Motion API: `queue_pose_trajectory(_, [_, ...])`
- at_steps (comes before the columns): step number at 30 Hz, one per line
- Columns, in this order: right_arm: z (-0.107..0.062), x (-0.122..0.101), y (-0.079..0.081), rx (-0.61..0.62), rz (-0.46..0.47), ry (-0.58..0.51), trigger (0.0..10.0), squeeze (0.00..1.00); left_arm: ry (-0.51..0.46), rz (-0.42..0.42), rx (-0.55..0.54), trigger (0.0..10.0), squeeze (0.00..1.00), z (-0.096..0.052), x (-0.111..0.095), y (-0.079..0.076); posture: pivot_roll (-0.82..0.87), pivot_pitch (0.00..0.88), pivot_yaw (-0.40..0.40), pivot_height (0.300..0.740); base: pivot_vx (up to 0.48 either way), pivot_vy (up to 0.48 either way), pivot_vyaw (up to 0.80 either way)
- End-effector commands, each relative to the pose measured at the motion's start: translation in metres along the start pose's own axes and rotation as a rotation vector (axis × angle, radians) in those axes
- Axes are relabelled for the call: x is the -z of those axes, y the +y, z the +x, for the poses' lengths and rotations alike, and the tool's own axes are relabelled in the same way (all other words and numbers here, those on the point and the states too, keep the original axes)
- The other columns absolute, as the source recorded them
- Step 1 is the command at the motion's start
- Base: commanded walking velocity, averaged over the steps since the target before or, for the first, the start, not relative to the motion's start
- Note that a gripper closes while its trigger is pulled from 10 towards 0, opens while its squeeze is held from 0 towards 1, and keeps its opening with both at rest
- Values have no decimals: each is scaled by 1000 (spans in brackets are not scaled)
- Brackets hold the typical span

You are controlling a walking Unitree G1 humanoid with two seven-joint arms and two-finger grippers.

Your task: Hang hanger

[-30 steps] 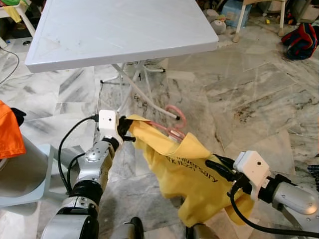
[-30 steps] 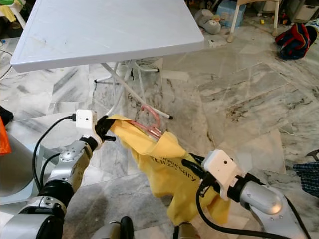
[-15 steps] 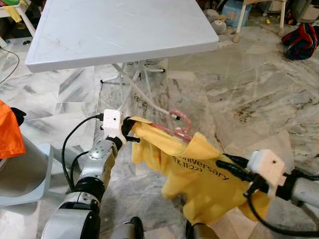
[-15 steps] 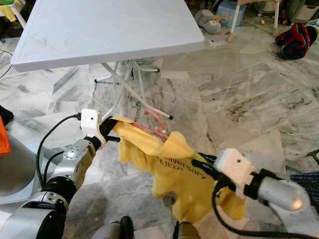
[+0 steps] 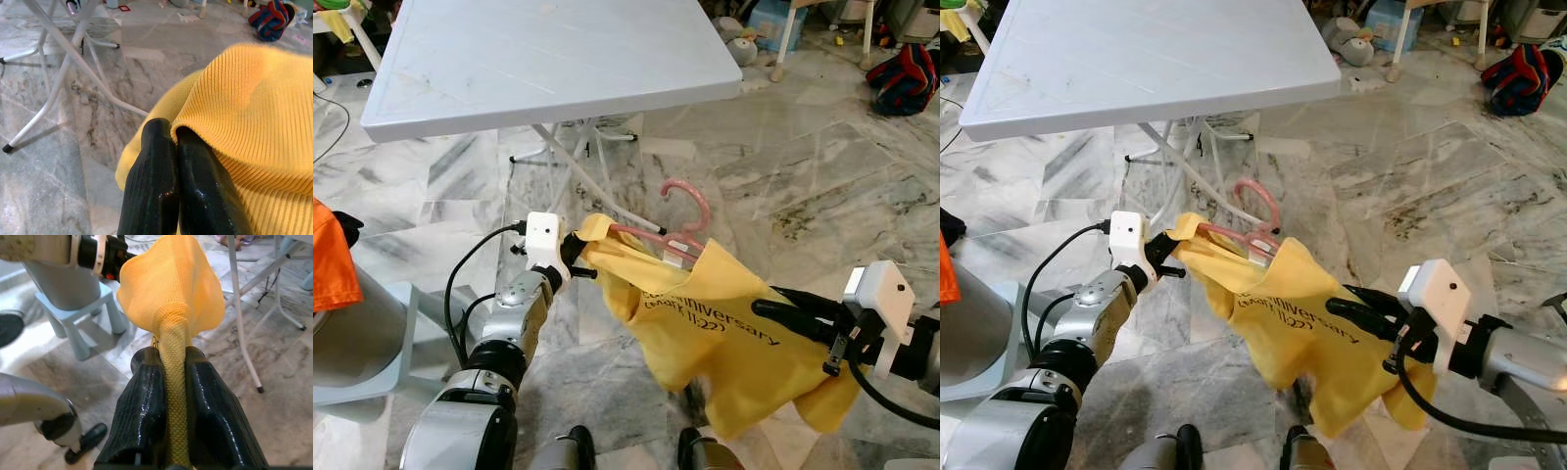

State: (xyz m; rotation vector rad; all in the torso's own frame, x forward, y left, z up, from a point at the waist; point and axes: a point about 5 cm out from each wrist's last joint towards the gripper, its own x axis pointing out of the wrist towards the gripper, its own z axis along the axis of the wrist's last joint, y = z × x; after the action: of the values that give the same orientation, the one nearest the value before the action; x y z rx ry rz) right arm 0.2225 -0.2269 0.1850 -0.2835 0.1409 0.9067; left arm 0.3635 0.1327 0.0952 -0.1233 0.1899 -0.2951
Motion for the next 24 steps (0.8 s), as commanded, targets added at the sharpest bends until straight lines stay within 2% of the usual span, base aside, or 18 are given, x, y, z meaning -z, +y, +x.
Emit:
queue_pose_trajectory(1, [-20, -32, -10, 33, -117, -71, 10000, 0, 59, -28, -220, 0, 0, -22, 16, 49, -94, 231, 42, 740, 0, 0, 0])
queue_pose_trajectory(3, [-18, -25, -6, -18, -169, 22, 10000, 0, 23, -2, -225, 0, 0, -20, 7, 51, -92, 232, 43, 740, 0, 0, 0])
queue_pose_trajectory(4, [-19, -17, -3, -56, -222, 115, 10000, 0, -1, 11, -246, 0, 0, -19, -1, 53, -92, 231, 44, 740, 0, 0, 0])
queue_pose_trajectory(6, [-22, -10, -3, -71, -264, 187, 10000, 0, -23, 16, -265, 0, 0, -19, -6, 56, -91, 232, 45, 740, 0, 0, 0])
queue_pose_trajectory(7, [-27, -1, -7, -73, -303, 268, 10000, 0, -62, 22, -299, 0, 0, -18, -16, 61, -90, 231, 44, 740, 0, 0, 0])
queue_pose_trajectory(12, [-37, 8, -17, -35, -341, 359, 10000, 0, -125, 20, -339, 0, 0, -19, -29, 67, -89, 233, 47, 740, 0, 0, 0])
queue_pose_trajectory(17, [-41, 10, -18, -25, -363, 374, 10000, 0, -109, 24, -343, 0, 0, -20, -28, 69, -90, 233, 48, 740, 0, 0, 0])
queue_pose_trajectory(24, [-55, -13, -24, -16, -350, 294, 10000, 0, -37, 11, -385, 0, 0, -25, -16, 79, -99, 233, 53, 740, 0, 0, 0])
